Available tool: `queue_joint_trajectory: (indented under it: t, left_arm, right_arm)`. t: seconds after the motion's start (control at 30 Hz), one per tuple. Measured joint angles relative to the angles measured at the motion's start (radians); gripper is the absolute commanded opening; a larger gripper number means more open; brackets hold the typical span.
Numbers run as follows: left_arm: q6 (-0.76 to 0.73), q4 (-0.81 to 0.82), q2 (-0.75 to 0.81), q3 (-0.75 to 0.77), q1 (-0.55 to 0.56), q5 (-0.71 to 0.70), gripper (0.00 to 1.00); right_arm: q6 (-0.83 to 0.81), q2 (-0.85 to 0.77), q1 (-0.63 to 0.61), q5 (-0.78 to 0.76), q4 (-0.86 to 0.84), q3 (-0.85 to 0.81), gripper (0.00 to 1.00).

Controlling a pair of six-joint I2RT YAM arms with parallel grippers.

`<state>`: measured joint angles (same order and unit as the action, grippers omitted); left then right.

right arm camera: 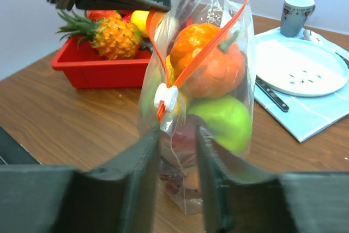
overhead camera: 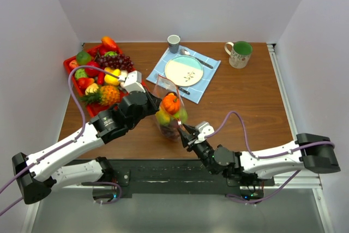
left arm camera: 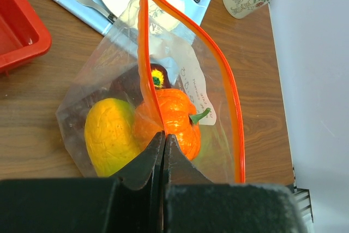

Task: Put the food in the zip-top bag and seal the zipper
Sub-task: Adjust the zipper food storage bag at the center of the board.

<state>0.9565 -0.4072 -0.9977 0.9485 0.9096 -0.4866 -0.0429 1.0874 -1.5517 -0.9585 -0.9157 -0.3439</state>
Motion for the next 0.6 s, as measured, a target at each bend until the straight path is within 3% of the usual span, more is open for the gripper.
queue_joint_trajectory:
  t: [0.2,0.37,0.47,0.5,0.6]
  left_arm:
    - [-0.034,0.001,0.0,0.008,0.0,0.011,0.0]
    - [-0.069,0.002,0.0,0.01,0.0,0.027,0.0]
    - [-0.087,0.006,0.0,0.01,0.0,0.036,0.0]
    - [-0.09,0.008,0.0,0.01,0.0,0.038,0.0]
    - [-0.103,0.011,0.0,0.01,0.0,0.043,0.0]
  right_arm:
    - [-0.003,-0.042,0.014,0.003,0.011,0.0,0.07]
    - [0.001,-0.057,0.021,0.007,0.035,0.0,0.05]
    - [0.009,-0.057,0.021,0.007,0.041,0.0,0.15]
    - [0.017,-0.057,0.022,0.007,0.042,0.0,0.28]
    - [0.034,-0.054,0.024,0.007,0.053,0.0,0.45]
